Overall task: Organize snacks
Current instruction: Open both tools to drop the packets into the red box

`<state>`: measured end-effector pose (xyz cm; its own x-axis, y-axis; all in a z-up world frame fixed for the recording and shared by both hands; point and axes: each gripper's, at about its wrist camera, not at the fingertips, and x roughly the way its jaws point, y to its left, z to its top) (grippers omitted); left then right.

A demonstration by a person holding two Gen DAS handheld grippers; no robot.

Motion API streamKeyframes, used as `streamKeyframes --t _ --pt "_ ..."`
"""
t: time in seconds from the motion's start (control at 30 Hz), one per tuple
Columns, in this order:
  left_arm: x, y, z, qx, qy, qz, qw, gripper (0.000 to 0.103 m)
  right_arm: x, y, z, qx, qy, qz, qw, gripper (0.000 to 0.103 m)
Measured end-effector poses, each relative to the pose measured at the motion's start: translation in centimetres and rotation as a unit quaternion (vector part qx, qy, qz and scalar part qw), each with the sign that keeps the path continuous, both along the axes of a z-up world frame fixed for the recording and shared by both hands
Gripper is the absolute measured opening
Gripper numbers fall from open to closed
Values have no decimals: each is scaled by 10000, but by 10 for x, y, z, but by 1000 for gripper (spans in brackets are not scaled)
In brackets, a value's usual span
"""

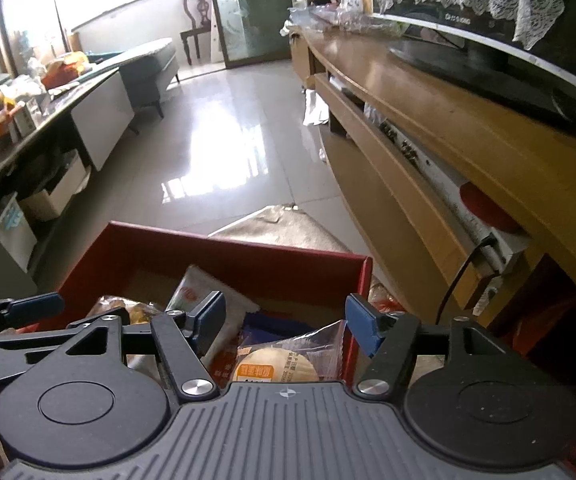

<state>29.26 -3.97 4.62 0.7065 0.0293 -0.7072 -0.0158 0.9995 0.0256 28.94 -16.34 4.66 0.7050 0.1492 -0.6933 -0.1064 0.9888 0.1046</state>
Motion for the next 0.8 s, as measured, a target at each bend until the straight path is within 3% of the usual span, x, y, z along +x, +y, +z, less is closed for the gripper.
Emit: streamKeyframes --t 0.8 --pt "-49 18 15 -144 -68 26 9999 69 -45 7 25 -401 -240 -70 9989 79"
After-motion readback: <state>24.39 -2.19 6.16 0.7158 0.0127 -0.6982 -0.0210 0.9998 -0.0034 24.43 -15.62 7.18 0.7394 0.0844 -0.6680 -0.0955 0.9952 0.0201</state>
